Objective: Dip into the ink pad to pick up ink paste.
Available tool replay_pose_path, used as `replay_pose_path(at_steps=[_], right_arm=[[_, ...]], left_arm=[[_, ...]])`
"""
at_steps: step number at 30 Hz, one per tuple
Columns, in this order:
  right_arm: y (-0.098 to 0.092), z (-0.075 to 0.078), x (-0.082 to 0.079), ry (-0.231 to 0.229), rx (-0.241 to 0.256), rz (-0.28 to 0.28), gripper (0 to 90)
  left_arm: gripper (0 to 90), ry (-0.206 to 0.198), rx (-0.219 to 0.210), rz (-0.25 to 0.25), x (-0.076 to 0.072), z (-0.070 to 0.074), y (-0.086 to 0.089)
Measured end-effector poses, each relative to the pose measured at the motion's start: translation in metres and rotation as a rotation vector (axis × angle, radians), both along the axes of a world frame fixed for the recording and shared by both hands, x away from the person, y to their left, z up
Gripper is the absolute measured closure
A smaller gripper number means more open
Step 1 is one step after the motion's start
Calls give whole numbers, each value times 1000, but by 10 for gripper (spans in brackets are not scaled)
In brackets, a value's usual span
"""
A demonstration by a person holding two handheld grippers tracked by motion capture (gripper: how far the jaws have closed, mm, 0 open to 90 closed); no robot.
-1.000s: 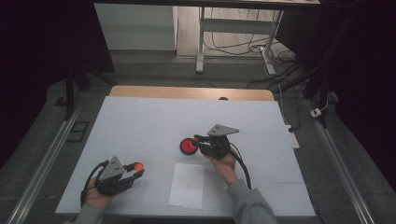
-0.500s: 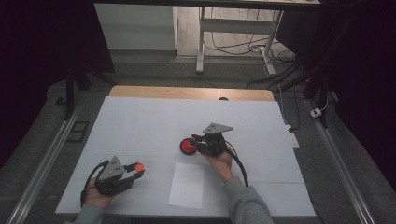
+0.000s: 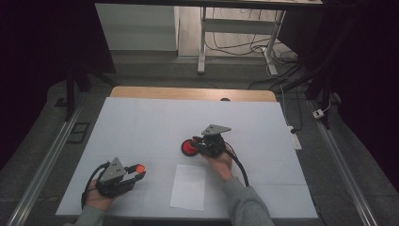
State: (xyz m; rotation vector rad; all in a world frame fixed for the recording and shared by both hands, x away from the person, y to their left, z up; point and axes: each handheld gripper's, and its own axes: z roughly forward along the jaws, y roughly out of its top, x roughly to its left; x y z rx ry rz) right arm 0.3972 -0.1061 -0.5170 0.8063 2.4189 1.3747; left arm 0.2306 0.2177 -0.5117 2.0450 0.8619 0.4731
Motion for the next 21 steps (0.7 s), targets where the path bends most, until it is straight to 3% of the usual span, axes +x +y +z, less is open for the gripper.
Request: replay_pose_path(at_steps=[5, 21], right_arm=[[3, -1, 0, 2, 1, 5, 721], [7, -8, 0, -3, -62, 4, 724]], left_arm=[[647, 0, 1, -1, 0, 0, 0], [647, 1, -2, -3, 0, 0, -1]])
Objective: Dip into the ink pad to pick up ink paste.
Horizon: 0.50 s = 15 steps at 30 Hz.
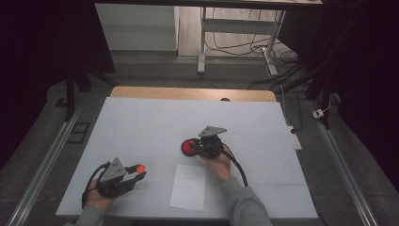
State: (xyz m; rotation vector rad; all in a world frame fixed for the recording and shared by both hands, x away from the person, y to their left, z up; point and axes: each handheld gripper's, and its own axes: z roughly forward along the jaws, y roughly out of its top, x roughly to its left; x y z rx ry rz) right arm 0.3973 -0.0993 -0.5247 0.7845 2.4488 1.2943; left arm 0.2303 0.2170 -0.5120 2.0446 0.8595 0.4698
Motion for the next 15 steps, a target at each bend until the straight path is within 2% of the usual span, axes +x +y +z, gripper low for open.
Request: replay_pose_path(at_steps=[9, 15], right_arm=[[1, 0, -1, -7, -11, 4, 728], [0, -1, 0, -1, 5, 5, 729]], left_arm=[[646, -4, -2, 0, -1, 1, 0], [647, -7, -3, 3, -2, 1, 0]])
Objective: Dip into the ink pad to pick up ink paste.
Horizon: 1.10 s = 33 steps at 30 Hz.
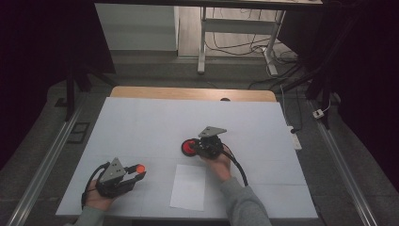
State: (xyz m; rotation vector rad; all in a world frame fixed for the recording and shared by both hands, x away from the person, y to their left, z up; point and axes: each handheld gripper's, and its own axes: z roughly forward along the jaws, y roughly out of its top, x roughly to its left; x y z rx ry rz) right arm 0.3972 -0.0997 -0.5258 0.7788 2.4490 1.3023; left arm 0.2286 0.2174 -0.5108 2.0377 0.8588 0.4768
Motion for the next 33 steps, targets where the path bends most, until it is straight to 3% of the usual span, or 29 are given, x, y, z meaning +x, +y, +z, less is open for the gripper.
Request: replay_pose_path(at_steps=[6, 12, 15, 20, 22, 25, 33], right_arm=[[-1, -2, -1, -6, 23, -7, 729], [0, -2, -2, -19, 8, -2, 729], [-2, -4, -2, -16, 39, -11, 730], [0, -2, -2, -18, 11, -9, 727], [-3, 1, 0, -28, 28, 2, 726], [-9, 14, -1, -62, 112, -18, 726], [-3, 21, -4, -62, 102, 4, 725]], left_arm=[[646, 0, -1, 0, -1, 0, 1], [646, -3, -3, 1, -2, 1, 1], [646, -4, -3, 2, -2, 1, 1], [646, -6, -3, 6, -2, 1, 2], [646, -6, -4, 6, -2, 1, 2], [645, -5, -6, 8, -1, 1, 2], [645, -7, -5, 5, -2, 1, 2]])
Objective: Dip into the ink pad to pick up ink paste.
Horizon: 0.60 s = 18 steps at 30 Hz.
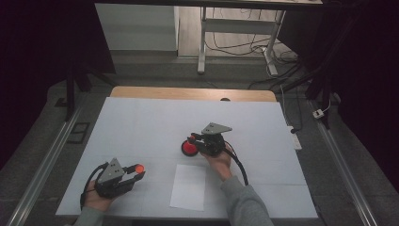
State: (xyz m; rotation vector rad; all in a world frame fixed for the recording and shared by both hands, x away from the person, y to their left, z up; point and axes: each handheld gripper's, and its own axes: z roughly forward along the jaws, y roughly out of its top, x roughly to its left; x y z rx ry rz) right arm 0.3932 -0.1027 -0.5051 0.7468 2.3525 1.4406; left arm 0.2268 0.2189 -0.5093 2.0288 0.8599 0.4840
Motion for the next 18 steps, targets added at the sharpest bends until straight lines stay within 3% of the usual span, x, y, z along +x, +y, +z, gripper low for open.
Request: replay_pose_path(at_steps=[18], right_arm=[[11, -16, 6, 32, -82, -1, 725]], left_arm=[[644, 3, -2, -1, 1, -1, 1]])
